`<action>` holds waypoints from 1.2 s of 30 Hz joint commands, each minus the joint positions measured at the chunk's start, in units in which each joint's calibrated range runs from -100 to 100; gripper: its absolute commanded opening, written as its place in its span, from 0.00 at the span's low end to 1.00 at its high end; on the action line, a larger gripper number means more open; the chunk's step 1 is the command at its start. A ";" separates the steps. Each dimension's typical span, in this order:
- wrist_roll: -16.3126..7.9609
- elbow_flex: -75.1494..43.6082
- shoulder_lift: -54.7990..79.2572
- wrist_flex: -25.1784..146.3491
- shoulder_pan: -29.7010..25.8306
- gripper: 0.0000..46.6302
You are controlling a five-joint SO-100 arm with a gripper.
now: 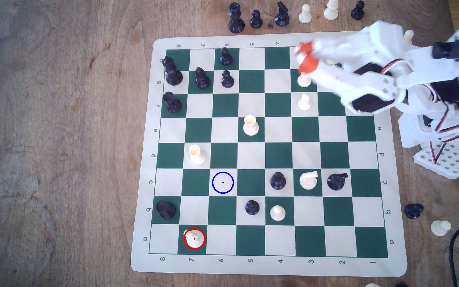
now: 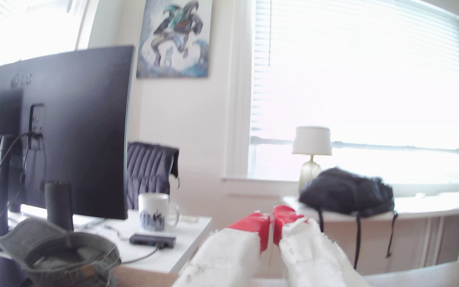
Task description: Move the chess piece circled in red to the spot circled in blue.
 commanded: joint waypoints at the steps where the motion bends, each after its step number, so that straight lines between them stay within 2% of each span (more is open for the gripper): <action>1: -0.29 -8.36 3.03 12.03 -2.52 0.00; 5: -0.29 -17.34 17.47 18.33 -6.28 0.00; 7: -1.22 -23.05 24.94 21.28 -8.08 0.01; 10: -6.50 -29.21 31.13 25.46 -10.11 0.03; 11: -7.52 -33.84 36.06 29.47 -10.97 0.02; 14: -8.30 -42.45 44.55 35.29 -11.91 0.01; 17: -11.82 -55.42 57.19 42.99 -13.08 0.01; 20: -14.21 -67.84 68.74 49.05 -15.27 0.01; 26: -17.58 -92.41 87.58 58.87 -16.52 0.01; 31: -21.10 -107.27 98.37 60.59 -16.76 0.01; 36: -22.27 -121.78 110.42 63.05 -17.54 0.01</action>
